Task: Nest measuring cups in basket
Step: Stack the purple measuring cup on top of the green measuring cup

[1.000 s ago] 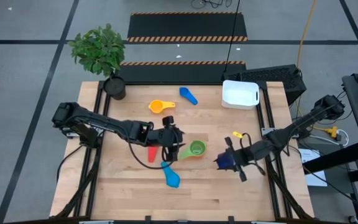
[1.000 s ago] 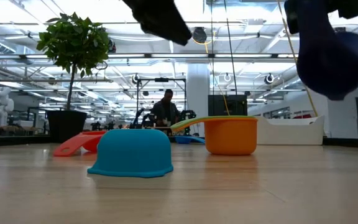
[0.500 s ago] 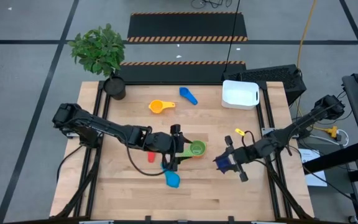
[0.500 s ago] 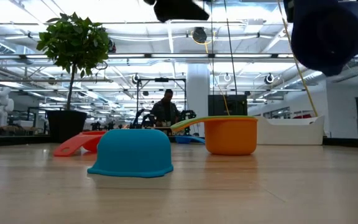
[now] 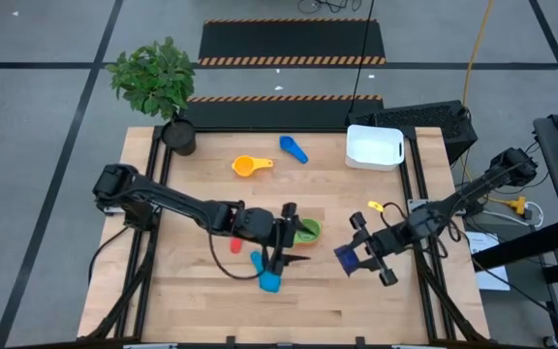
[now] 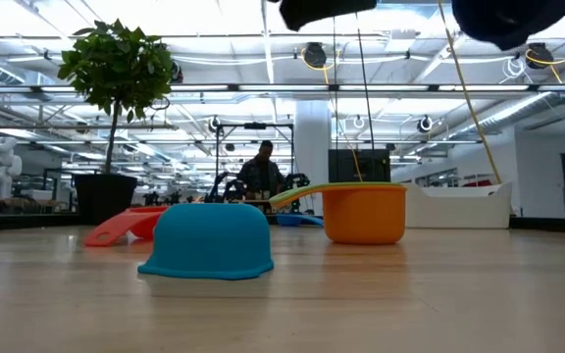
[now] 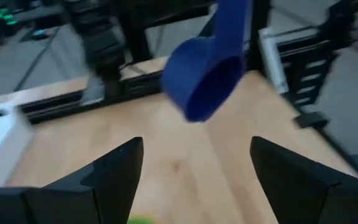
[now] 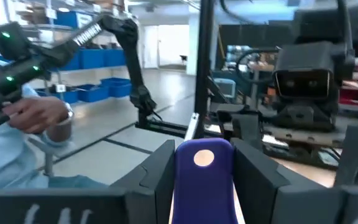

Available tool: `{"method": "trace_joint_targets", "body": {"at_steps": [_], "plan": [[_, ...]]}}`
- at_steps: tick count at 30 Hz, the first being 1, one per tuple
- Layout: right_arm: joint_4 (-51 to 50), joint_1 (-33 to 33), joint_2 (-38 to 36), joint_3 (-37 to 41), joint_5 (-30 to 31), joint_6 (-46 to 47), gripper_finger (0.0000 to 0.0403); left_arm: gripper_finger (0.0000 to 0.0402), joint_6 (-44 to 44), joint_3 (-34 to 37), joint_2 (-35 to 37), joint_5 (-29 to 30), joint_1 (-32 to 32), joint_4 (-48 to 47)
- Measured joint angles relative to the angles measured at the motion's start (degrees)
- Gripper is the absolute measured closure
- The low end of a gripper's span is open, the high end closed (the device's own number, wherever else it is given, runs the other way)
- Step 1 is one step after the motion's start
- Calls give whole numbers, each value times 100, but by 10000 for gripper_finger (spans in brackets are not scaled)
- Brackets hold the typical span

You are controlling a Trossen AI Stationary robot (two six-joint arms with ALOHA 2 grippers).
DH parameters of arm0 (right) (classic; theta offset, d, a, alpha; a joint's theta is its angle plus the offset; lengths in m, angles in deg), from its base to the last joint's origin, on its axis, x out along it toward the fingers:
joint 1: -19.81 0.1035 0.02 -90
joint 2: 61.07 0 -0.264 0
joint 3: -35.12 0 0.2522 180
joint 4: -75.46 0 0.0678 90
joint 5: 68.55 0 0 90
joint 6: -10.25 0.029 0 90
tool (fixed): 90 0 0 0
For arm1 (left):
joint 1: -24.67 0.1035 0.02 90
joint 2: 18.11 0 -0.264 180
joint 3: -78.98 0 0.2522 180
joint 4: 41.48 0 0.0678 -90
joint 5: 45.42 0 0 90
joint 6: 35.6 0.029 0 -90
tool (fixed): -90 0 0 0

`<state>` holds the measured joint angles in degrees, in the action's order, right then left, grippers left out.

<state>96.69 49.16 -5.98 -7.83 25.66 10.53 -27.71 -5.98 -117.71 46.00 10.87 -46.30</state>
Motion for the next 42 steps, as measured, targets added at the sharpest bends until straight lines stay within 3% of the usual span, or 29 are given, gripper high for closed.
{"method": "trace_joint_targets", "body": {"at_steps": [5, 10, 14, 27, 42], "plan": [[139, 2, 4, 0, -154, -102, 282, 116, -1, 0, -173, -657, 24, 634], [211, -2, 9, 0, -471, -126, 282, 117, -5, 0, -171, -694, 28, 968], [441, 4, 75, 0, -597, -163, 282, 117, -85, -50, -356, -611, -6, 1944], [721, 2, 304, 0, -730, -146, 282, 117, -310, -48, -724, -610, 33, 2588], [639, 2, 304, 2, -732, -96, 282, 117, -514, -1214, -1888, -1091, 11, 2546]]}}
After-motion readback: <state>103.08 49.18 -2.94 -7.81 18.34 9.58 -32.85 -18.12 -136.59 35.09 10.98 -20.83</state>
